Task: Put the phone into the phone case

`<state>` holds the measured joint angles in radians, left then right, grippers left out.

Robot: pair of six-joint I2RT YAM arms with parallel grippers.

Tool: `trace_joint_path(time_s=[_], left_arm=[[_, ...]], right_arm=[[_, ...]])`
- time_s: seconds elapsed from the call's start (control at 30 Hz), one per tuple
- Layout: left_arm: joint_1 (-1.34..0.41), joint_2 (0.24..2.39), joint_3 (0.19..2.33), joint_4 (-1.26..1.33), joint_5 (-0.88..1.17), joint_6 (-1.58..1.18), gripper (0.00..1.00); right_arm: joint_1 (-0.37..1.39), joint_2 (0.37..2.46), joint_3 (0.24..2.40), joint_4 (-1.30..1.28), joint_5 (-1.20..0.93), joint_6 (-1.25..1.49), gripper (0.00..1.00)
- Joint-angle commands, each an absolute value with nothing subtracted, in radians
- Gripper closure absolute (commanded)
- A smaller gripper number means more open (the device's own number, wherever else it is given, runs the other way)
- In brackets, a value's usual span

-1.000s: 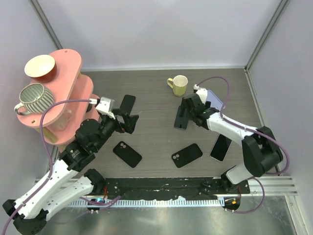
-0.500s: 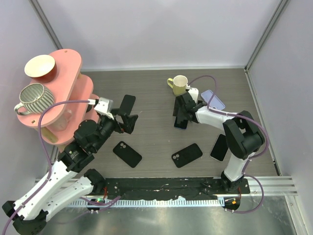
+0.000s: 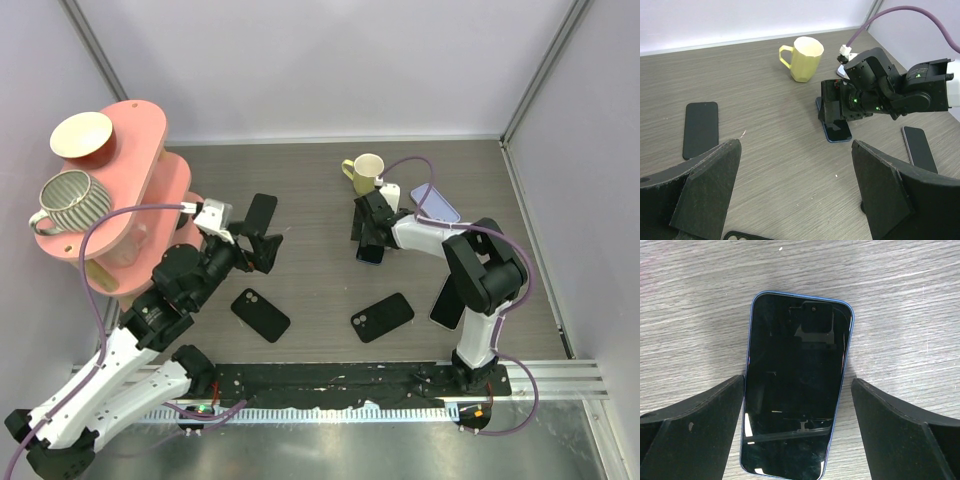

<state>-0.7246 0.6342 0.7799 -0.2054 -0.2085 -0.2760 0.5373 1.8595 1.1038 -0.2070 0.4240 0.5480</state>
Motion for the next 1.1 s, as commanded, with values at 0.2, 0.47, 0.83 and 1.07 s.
trace_joint_path(time_s=[0.2,0.47,0.83,1.07], left_arm=[[-0.727,0.643,0.782,-0.144,-0.221,-0.259,0.04],[-0.761,0.777,0.871,-0.322,-0.454,-0.501,0.14],[-0.762,0.913,0.911,-0.722,-0.486,-0.986,0.18],[-0.776,1.046,0.781,-0.723,-0.417,-1.183,0.25]], right_arm=[[0.545,1.878,1.126,-0.239,0.431,0.597,0.08],[0.54,1.833,1.083,-0.229,0.443,0.585,0.25],[0.494,1.681,0.948,-0.183,0.384,0.463,0.29],[0.448,1.591,0.864,-0.14,0.348,0.436,0.3]])
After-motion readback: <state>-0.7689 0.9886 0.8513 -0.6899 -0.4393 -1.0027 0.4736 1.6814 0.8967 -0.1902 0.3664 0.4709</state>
